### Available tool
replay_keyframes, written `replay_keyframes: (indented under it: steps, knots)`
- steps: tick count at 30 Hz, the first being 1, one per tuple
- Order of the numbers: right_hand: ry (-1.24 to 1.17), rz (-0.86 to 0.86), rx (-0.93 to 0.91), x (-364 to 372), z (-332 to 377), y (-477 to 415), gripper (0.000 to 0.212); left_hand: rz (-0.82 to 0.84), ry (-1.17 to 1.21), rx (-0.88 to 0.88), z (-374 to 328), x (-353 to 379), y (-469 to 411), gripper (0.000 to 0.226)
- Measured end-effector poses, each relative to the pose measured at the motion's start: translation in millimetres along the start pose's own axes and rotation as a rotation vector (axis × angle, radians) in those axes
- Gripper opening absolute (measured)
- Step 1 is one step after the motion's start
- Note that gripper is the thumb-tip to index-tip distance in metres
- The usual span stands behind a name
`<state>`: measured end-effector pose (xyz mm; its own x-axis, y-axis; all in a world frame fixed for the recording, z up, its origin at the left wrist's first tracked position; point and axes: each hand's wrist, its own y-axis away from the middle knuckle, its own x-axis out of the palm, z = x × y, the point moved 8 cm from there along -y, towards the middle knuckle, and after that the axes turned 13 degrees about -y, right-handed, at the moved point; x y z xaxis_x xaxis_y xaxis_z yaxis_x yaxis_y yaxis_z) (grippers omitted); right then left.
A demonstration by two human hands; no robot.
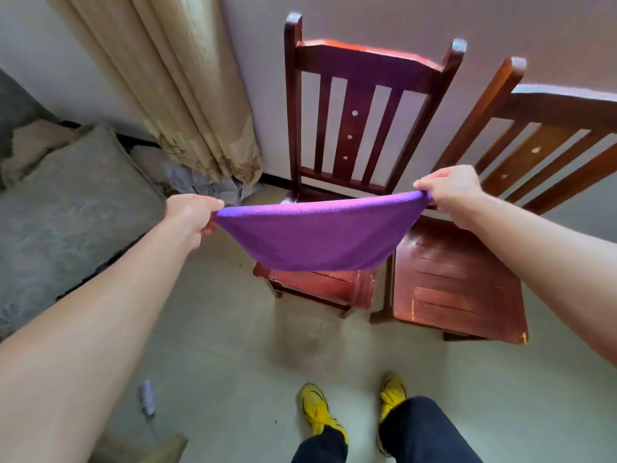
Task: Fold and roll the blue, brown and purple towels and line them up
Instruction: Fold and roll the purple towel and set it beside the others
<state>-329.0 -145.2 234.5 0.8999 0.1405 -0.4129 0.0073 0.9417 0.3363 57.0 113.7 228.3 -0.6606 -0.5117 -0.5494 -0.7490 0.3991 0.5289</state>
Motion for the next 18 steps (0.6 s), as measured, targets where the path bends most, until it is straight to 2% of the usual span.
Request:
replay_keyframes:
  steps: [5, 15, 18]
  knots:
    - [0.041, -0.025, 0.01, 0, -3, -10, 0.014, 0.081, -0.047, 0.007, -13, 22, -11, 0.023]
    - [-0.004, -0.192, 0.045, -2, -11, -74, 0.006, 0.085, -0.057, 0.039, -81, 71, -74, 0.02]
    - [-0.016, -0.254, 0.069, -4, -6, -95, 0.014, 0.082, -0.081, 0.072, -112, 83, -94, 0.021]
